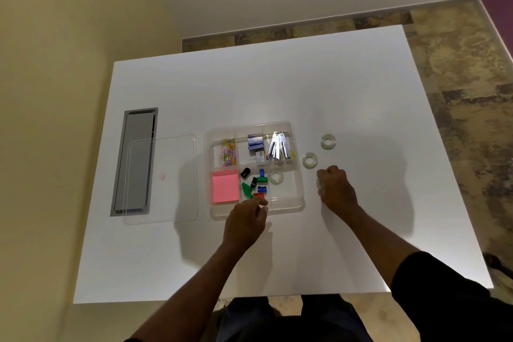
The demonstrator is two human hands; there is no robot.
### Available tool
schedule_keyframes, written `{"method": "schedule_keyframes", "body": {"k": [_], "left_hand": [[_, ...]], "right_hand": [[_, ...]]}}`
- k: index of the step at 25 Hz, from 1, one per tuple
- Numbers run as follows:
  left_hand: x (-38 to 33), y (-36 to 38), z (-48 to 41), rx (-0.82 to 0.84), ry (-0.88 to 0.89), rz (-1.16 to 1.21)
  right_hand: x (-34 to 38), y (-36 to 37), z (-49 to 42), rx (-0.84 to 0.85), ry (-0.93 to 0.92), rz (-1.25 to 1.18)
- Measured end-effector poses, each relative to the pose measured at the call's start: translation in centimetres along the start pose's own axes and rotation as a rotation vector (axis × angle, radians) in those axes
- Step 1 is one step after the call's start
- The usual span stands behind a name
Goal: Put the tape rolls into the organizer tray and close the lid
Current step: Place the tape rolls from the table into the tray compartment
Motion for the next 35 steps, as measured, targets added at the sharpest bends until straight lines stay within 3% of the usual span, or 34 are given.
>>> {"method": "schedule_keyframes", "body": {"k": [2,6,9,13,20,24,30,35], "left_hand": [[0.1,0.0,0.0,-0.003,0.001,-0.004],[0.2,0.0,-0.2,-0.008,-0.008,0.002],[0.3,-0.1,-0.2,-0.004,-0.01,0.005],[0.5,-0.4,-0.1,-0.014,0.0,0.015],[1.8,-1.5,0.5,-0.035,-0.014,0.047],[2.8,-1.9,0.8,-0.037,-0.038,0.064],[3.5,-2.2,0.7,-0.026,-0.058,0.049],[3.3,-2.0,-0.1,-0.025,-0.062,0.051]], "right_hand": [[-0.2,0.3,-0.1,0.006,-0.01,0.011],[0.4,-0.4,0.1,-0.121,0.016,-0.191],[2.4,-0.9,0.0,-0.188,-0.081,-0.263],[5.7,-0.9,-0.4,-0.129,-0.255,-0.275],[8.7,-0.4,-2.9,-0.079,-0.378,0.175],[9.2,0.0,-3.4,-0.062,-0.378,0.272],[9.1,-0.3,-3.3,-0.066,-0.381,0.142],[6.7,-2.3,-3.3,-0.177,-0.337,-0.061]]}}
Point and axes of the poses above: each hand's wrist, its own z-axis away from the middle knuckle, its own y-axis out of the palm, x = y × z, the point moved 1 cm from there along -z, towards the middle knuckle, and after that the axes turned 7 degrees about -y, right-handed, at the moved point
